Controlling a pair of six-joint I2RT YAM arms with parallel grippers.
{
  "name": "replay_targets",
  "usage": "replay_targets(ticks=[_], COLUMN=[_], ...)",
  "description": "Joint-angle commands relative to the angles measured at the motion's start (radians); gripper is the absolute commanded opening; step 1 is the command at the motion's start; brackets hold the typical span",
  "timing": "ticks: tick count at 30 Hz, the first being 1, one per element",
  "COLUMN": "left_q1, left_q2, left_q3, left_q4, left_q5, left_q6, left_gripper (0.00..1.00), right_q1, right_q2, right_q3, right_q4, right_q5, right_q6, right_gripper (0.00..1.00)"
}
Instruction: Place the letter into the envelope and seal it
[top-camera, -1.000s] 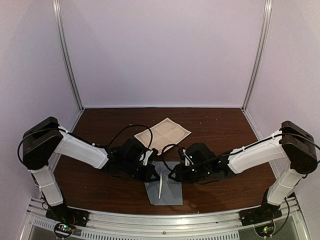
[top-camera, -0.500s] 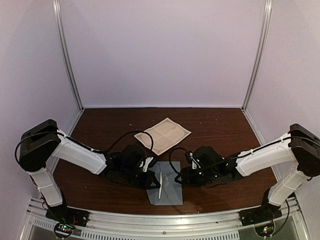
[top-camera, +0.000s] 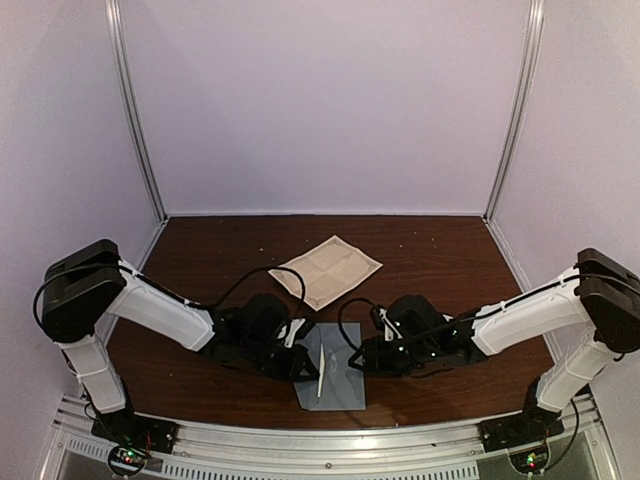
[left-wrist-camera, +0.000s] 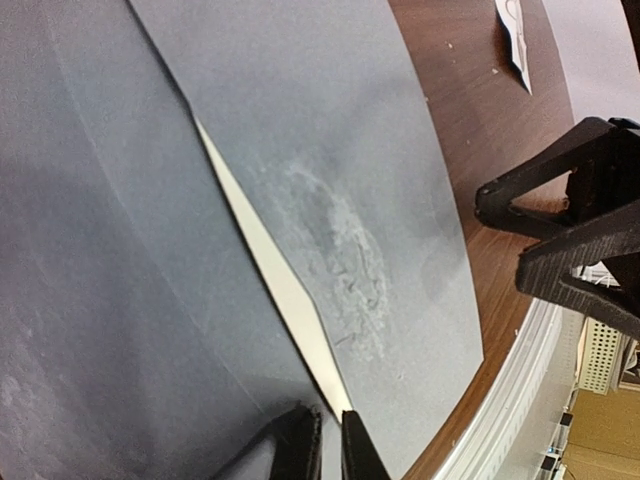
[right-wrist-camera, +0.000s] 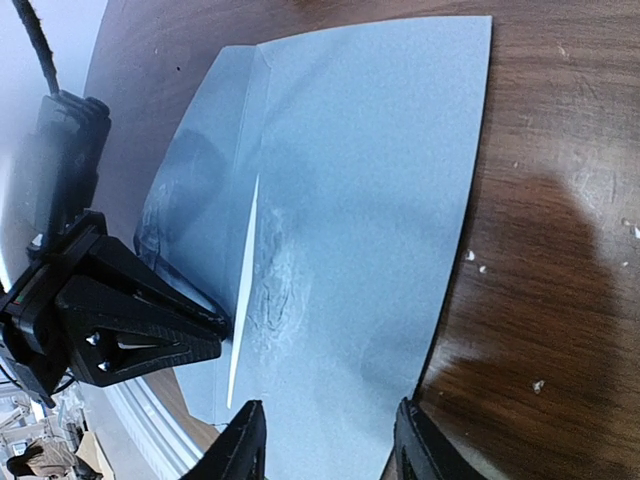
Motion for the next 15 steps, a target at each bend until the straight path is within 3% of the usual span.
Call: replay_targets(ticks=[1, 15], left_q1=[-0.005, -0.006], left_q2=[0.023, 0.039], left_q3=[0.007, 0.022], left_q4=[0.039, 0.031], left_q5=[0.015, 0.010], left_q6=[0.004, 0.007], left_gripper=[0.09, 0.09], right_q1=[0.011, 0.017], right_q2=[0.013, 0.013], right_q3=[-0.012, -0.015], right_q4=[0.027, -0.013], right_q5=[-0.005, 0.040], right_q6=[0.017, 0.020], right_gripper=[0.44, 0.43])
